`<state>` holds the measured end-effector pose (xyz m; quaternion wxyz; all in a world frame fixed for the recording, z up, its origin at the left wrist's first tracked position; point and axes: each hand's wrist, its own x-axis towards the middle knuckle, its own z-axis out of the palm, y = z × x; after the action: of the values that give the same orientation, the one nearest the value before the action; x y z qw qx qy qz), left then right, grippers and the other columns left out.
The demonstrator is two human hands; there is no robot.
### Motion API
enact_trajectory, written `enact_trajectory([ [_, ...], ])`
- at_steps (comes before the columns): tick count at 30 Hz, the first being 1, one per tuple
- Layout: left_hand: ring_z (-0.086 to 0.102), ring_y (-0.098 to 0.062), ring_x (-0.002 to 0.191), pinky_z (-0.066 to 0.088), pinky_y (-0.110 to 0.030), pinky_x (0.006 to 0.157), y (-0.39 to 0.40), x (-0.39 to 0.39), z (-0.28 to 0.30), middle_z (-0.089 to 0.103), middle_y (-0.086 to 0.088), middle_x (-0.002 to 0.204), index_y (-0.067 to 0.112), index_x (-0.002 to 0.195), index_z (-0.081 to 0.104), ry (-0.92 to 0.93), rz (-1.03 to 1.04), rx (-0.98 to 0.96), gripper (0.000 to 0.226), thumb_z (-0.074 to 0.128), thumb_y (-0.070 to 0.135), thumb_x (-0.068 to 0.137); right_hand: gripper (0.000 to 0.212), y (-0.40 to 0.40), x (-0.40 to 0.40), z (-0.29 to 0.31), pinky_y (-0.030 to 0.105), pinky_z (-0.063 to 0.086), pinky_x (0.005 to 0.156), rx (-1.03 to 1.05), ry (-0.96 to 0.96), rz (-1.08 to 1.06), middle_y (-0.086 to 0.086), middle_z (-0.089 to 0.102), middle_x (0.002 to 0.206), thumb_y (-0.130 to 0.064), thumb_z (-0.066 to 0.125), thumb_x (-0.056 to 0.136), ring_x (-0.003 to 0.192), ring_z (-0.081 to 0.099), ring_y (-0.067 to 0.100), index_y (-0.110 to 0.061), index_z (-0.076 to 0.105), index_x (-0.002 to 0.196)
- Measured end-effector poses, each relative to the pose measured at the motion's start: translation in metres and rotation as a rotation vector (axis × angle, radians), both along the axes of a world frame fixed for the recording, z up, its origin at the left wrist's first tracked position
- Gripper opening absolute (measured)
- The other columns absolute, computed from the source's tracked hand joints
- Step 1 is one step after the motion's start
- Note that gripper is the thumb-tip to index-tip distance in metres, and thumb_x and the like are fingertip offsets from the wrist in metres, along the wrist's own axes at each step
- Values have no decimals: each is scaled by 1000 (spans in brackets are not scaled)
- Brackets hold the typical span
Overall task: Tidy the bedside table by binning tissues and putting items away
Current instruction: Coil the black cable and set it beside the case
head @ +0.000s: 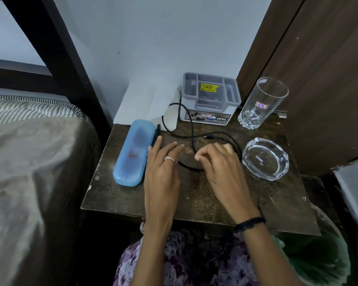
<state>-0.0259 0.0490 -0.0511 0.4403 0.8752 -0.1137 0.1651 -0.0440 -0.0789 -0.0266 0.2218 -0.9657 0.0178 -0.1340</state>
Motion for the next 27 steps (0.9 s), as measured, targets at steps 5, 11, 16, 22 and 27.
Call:
enact_trajectory([
  [5,31,-11,132,7,-15,115,-7,16,11,61,-7,124,7,117,60,52,30,-53,68,34,-12,57,25,5,9,-7,34,45,81,-39,74,34,-1,63,97,-36,65,82,95,48,20,-17,68,98],
  [11,40,-14,132,25,1,92,-9,46,22,60,-9,126,13,105,68,125,-116,38,61,41,-17,59,16,14,16,-31,37,42,80,-211,-4,26,3,57,96,-28,61,87,92,47,24,-13,64,90],
  [16,46,-19,125,29,-26,109,-13,46,21,61,-8,125,16,110,65,202,-231,146,49,42,-4,71,16,-6,17,-22,36,31,74,-65,-122,-3,-4,63,97,-29,40,96,86,49,22,-17,52,95],
  [22,55,-9,65,47,-35,64,-23,40,24,62,4,70,20,84,57,212,-368,30,18,46,33,92,22,-26,18,-9,33,38,75,216,-376,-98,-6,59,94,-30,37,97,83,42,14,-15,53,98],
  [27,40,-7,45,33,-19,48,-32,40,32,49,6,49,20,74,59,359,-417,-660,28,41,24,95,20,-33,28,-10,18,39,72,488,-467,-147,-5,53,91,-23,47,95,81,47,0,-9,61,98],
])
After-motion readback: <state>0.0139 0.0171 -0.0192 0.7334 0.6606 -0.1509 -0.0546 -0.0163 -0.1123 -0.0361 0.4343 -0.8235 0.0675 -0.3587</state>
